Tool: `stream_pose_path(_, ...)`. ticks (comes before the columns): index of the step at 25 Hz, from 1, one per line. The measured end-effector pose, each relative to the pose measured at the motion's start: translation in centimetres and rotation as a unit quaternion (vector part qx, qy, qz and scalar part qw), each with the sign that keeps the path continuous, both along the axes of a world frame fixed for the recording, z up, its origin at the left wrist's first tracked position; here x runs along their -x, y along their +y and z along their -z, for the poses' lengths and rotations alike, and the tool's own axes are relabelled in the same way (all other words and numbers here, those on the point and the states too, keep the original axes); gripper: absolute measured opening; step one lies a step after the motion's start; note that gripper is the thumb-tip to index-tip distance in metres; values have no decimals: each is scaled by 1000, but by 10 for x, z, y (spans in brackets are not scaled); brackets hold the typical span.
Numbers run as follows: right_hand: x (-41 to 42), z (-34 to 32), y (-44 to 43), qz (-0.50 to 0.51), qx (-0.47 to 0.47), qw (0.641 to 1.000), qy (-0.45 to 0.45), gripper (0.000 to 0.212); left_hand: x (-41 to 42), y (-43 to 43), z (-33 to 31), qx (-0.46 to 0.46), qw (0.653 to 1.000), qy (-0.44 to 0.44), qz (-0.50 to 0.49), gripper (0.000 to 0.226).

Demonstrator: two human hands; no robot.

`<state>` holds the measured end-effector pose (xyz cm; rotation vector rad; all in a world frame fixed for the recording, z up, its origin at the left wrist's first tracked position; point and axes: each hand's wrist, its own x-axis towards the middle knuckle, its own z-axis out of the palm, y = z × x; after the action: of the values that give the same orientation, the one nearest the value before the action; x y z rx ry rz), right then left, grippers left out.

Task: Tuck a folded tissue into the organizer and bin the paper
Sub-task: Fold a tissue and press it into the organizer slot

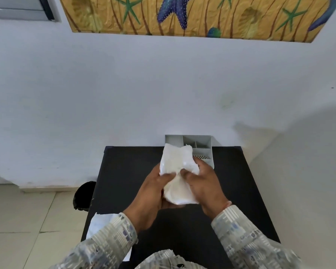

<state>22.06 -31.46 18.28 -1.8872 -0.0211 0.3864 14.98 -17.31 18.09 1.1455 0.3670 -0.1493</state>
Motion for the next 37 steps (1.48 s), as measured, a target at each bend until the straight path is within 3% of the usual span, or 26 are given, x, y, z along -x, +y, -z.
stream_pose_path(2, 4, -2, 16, 14, 62, 996, -57, 32, 1, 7, 2, -27, 1000, -12, 8, 43)
stream_pose_path(4, 9, -5, 20, 40, 17, 999, -26, 23, 3, 15, 4, -47, 999, -22, 7, 61)
stream_pose_path(5, 11, -9, 19, 64, -65, 995, 37, 19, 3, 19, 6, -39, 999, -21, 6, 66)
stream_pose_path(7, 18, -13, 15, 67, -276, 942, 177, 27, 4, 26, 10, 11, 1000, -19, 8, 68)
stream_pose_path(10, 36, -12, 12, 61, -433, 867, 239, 43, 3, 28, 17, 88, 996, -3, -11, 67)
stream_pose_path(12, 48, 0, 19, 64, -393, 892, 214, 34, 6, 24, 23, 22, 1000, -11, -7, 71)
stream_pose_path(15, 55, 23, 25, 72, -93, 991, 68, 49, 6, 22, 31, -195, 980, -8, 24, 71)
stream_pose_path(16, 56, 26, 24, 58, -2, 998, 14, 53, 4, 23, 32, -224, 974, 4, 34, 67)
stream_pose_path(18, 56, 34, 21, 27, 69, 996, -51, 54, -1, 25, 30, -226, 973, 31, 46, 47)
stream_pose_path(20, 59, 35, 18, 16, 39, 998, -54, 52, -8, 29, 30, -205, 977, 57, 31, 30)
stream_pose_path(22, 62, 32, 12, 29, -56, 998, -2, 51, -18, 36, 28, -150, 987, 64, 14, 30)
stream_pose_path(25, 56, 22, -5, 24, -245, 960, 131, 54, -45, 53, 21, -29, 995, 86, 38, 35)
stream_pose_path(26, 53, 18, -12, 6, -272, 948, 162, 54, -55, 58, 15, -27, 994, 88, 63, 35)
stream_pose_path(29, 41, 19, -33, -52, -281, 937, 199, 51, -83, 63, -2, -138, 979, 84, 126, 39)
stream_pose_path(32, 32, 26, -40, -67, -258, 945, 188, 51, -99, 52, -6, -205, 968, 73, 125, 26)
stream_pose_path(35, 28, 28, -38, -46, -200, 971, 120, 51, -106, 42, 5, -166, 980, 91, 56, 24)
stream_pose_path(37, 24, 30, -39, -35, -205, 974, 95, 49, -102, 41, 12, -64, 991, 112, -46, 25)
